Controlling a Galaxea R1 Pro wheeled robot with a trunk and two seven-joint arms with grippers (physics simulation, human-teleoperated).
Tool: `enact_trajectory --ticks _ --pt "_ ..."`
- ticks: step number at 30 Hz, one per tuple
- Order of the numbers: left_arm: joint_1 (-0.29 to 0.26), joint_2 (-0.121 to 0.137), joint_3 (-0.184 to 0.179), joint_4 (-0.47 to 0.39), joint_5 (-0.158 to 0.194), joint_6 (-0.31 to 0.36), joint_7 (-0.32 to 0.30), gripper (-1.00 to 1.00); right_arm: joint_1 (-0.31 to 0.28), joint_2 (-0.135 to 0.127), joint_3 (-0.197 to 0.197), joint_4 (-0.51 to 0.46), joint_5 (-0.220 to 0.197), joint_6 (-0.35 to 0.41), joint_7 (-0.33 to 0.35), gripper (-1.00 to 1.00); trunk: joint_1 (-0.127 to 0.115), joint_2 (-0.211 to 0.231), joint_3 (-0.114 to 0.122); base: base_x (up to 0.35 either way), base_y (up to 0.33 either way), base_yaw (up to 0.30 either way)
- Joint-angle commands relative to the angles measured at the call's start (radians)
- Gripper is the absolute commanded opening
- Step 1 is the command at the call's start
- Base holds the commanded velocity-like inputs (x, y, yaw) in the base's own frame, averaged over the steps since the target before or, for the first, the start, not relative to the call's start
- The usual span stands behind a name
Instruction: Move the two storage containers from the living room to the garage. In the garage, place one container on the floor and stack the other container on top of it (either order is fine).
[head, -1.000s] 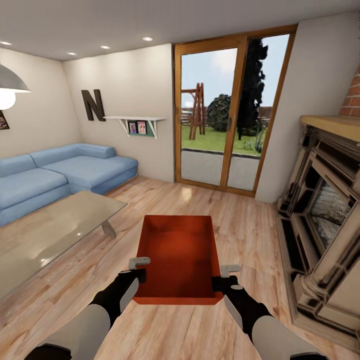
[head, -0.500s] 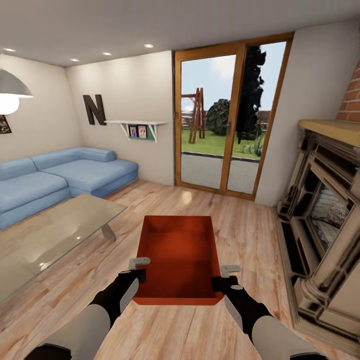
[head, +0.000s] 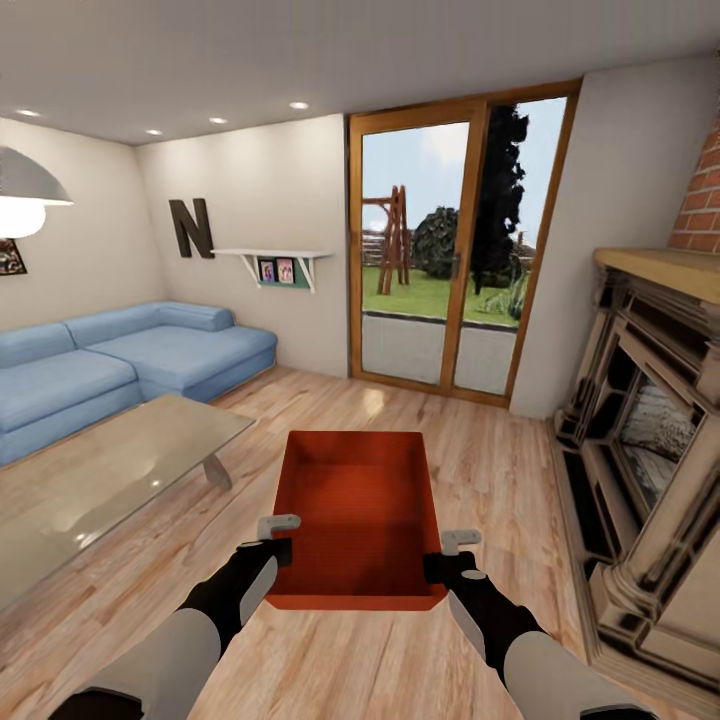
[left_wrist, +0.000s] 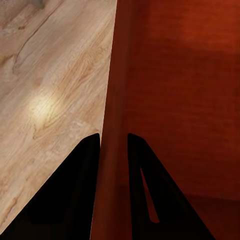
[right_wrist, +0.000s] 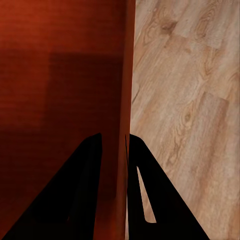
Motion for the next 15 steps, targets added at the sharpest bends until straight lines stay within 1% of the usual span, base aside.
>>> enact_trajectory --ticks 1,15 --pt "-0.001 0.005 0.039 0.000 0.020 0.006 0.014 -1.00 0.000 -0.001 0.014 -0.006 0.002 0.006 -0.008 -1.00 0.000 -0.001 0.000 0.000 0.000 0.000" --pt "-0.001 0.005 0.039 -0.001 0.020 0.006 0.013 -1.00 0.000 -0.001 0.014 -0.006 0.002 0.006 -0.008 -1.00 0.000 -0.001 0.022 0.000 0.000 0.000"
